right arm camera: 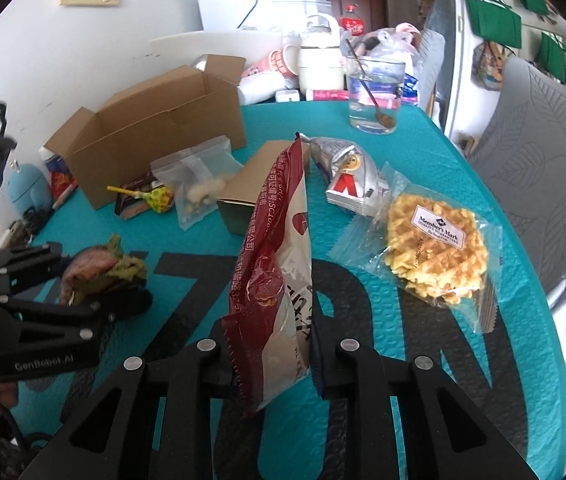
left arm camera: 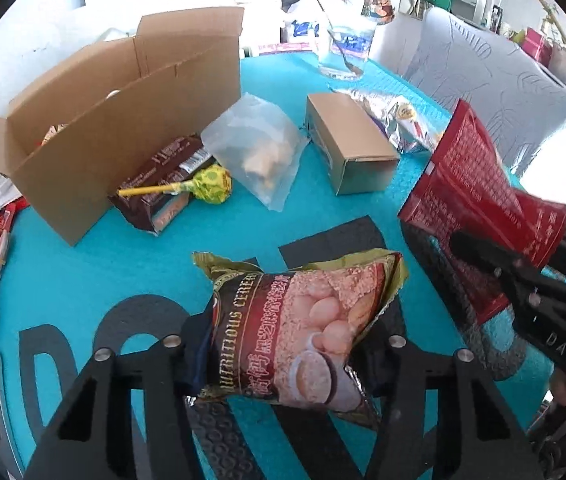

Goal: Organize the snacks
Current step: 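Lift the cereal bag and red snack bag and carry them over the box, then open both grippers to drop the two bags into the box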

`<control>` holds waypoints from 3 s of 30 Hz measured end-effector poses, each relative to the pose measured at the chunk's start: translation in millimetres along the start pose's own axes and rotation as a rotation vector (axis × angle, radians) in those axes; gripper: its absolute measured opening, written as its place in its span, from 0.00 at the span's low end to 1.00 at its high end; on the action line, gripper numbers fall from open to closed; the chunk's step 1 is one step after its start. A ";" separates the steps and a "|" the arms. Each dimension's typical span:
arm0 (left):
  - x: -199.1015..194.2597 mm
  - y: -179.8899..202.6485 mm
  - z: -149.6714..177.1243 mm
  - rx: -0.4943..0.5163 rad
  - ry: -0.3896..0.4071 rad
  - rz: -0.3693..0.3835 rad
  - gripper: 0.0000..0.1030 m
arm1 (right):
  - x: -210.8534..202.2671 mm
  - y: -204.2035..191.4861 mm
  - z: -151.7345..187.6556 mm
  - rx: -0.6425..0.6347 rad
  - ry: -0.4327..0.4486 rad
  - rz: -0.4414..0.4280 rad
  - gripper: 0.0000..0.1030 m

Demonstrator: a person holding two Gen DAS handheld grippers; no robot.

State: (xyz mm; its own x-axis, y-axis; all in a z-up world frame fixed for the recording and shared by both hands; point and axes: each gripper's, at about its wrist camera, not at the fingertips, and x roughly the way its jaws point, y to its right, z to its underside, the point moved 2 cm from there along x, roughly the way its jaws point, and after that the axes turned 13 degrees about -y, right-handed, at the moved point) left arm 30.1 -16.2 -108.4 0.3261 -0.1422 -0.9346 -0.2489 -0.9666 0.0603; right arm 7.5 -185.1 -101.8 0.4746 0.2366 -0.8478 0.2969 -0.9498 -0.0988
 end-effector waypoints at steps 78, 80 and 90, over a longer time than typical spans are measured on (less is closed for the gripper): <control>-41.8 -210.5 -227.6 -0.343 0.303 -0.130 0.53 | 72.0 -116.4 -295.1 -0.352 0.105 -0.154 0.24; -33.3 -212.9 -229.0 -0.357 0.276 -0.121 0.53 | 79.2 -113.5 -296.0 -0.340 0.078 -0.140 0.24; -0.9 -210.4 -234.1 -0.363 0.143 -0.148 0.53 | 106.5 -108.1 -293.1 -0.326 -0.008 -0.111 0.25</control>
State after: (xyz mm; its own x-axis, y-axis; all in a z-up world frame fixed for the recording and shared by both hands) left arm 295.6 137.4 -38.2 0.4643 0.0002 -0.8857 0.1394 -0.9876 0.0729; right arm 268.8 2.8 -28.8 0.4186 0.3324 -0.8452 0.5963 -0.8025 -0.0203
